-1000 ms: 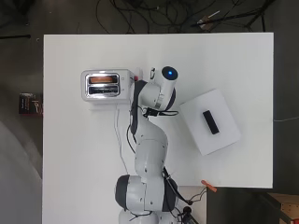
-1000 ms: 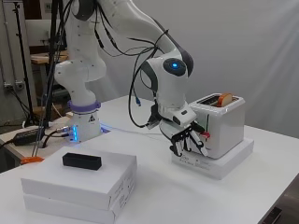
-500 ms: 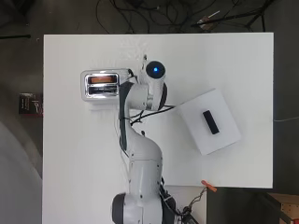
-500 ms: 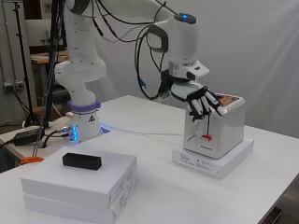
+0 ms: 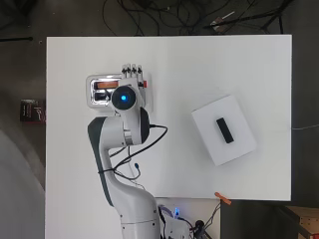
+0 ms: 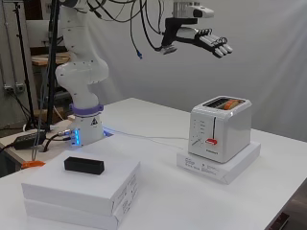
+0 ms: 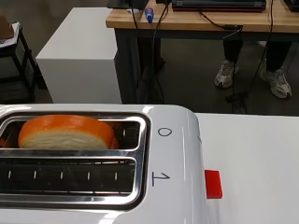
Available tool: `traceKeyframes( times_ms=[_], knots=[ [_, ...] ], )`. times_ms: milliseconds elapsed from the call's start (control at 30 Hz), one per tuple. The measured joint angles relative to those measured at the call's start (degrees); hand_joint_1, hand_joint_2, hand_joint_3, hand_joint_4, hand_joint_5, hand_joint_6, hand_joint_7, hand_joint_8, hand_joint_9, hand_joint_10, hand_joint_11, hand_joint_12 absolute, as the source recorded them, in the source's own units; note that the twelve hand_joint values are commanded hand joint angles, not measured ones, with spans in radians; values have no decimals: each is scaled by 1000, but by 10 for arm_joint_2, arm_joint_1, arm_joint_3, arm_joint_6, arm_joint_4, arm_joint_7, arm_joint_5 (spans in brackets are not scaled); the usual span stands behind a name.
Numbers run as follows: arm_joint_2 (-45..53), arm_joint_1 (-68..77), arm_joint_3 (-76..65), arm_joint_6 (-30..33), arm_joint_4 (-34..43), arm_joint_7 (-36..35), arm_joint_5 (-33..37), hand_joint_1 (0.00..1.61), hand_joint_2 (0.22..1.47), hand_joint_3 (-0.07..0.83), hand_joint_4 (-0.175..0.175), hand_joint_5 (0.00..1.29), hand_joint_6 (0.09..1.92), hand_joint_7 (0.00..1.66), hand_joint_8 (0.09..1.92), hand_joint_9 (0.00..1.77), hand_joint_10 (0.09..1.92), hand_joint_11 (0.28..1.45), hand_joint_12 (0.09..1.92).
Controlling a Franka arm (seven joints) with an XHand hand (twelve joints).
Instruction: Teleoperate dual arm-hand system to toast a bread
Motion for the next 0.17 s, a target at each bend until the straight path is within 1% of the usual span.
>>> traceKeyframes(
  times_ms=[167],
  knots=[
    [-21,3,10,-3,-19,13,3,0,1060,9,6,267,87,243,87,261,87,355,87]
  ],
)
